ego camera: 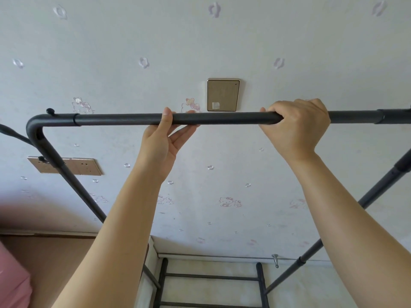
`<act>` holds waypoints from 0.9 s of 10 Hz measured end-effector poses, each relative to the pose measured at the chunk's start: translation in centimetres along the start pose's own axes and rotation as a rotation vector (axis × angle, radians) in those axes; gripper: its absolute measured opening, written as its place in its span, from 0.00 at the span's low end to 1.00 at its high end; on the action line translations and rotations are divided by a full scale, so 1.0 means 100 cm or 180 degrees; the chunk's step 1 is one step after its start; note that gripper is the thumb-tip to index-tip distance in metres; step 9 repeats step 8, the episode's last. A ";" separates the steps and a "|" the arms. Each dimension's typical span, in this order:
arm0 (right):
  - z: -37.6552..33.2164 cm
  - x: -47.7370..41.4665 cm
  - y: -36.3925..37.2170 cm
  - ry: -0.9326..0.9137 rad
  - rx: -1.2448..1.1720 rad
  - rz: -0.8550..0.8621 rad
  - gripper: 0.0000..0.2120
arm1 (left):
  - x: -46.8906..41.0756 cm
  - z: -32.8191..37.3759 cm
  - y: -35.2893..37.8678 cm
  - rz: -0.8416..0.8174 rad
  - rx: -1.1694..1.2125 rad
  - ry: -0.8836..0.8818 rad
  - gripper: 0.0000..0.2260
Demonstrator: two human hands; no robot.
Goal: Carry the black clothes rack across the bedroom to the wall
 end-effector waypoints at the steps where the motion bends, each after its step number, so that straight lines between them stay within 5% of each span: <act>1: 0.001 0.001 0.001 0.0073 0.0021 -0.0162 0.14 | 0.000 0.000 0.000 -0.0009 0.0068 -0.0030 0.11; 6: 0.002 0.006 -0.024 0.0136 0.0158 -0.1449 0.15 | 0.012 0.003 -0.009 -0.0018 0.0016 -0.0498 0.06; 9: -0.005 0.020 -0.059 0.0301 -0.0430 -0.1397 0.18 | 0.034 0.008 -0.010 0.0122 0.0126 -0.0500 0.05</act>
Point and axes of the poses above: each hand's wrist, its own x-axis away from the middle knuckle, its own y-axis out of the palm, z = x × y, the point moved 4 cm from there along -x, towards the middle knuckle, and after that the axes turned 7 degrees about y, right-handed, at the moved point
